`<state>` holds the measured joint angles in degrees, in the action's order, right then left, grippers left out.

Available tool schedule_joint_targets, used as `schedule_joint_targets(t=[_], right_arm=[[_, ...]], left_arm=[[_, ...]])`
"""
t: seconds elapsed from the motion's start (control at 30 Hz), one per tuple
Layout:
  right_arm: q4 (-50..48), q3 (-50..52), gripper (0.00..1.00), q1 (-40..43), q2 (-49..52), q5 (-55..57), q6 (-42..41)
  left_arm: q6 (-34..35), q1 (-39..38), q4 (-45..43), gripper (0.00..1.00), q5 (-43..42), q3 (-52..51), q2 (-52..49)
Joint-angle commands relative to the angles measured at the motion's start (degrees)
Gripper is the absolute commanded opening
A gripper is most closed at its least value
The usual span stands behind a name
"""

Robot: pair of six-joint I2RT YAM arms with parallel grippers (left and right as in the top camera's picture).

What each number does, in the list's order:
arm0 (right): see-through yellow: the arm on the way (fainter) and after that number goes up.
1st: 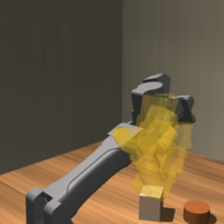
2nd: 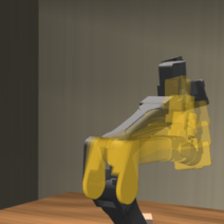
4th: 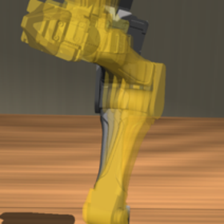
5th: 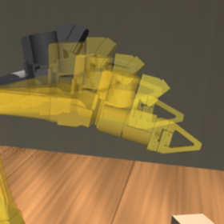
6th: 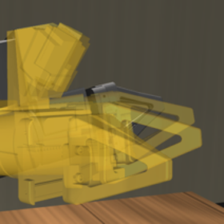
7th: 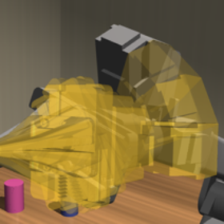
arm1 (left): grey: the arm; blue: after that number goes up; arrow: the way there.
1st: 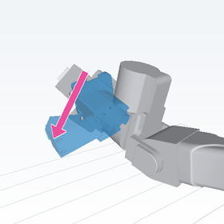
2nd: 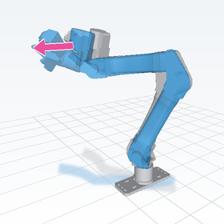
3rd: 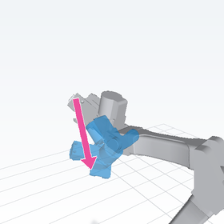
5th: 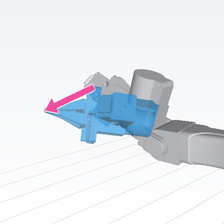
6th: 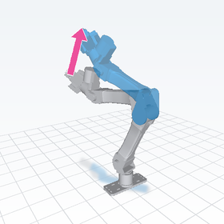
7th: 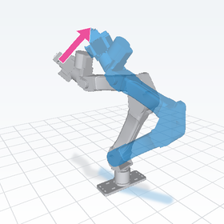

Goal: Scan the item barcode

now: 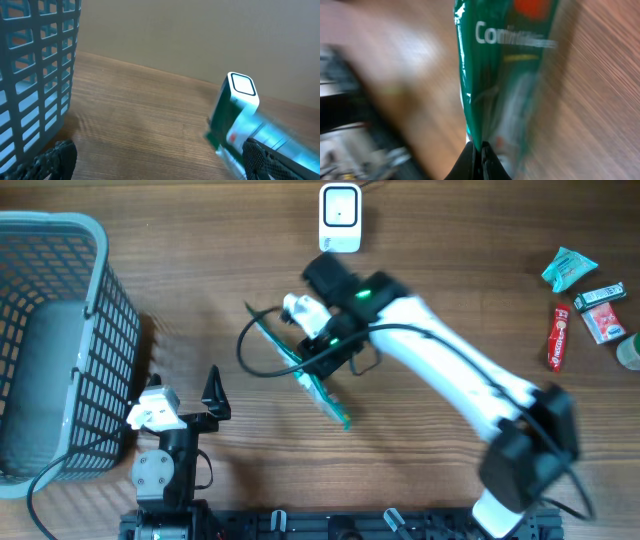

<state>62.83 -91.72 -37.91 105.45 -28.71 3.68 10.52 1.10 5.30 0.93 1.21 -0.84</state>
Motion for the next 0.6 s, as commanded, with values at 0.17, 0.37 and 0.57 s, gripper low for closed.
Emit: schedule_joint_targets(t=[0.17,0.37,0.57], right_arm=[[-0.81,1.46,0.05,12.72,-3.91,-34.23,5.79],[-3.91,3.65,0.04,13.25,-3.65,-33.0,9.62],[-8.83,12.68,0.04,13.29,-3.65,-31.3,8.72]], left_arm=[[-1.11,-0.2,-0.13,1.0,-0.48,-0.35,0.28],[-1.11,-0.2,-0.13,1.0,-0.48,-0.35,0.28],[-1.11,-0.2,-0.13,1.0,-0.48,-0.35,0.28]])
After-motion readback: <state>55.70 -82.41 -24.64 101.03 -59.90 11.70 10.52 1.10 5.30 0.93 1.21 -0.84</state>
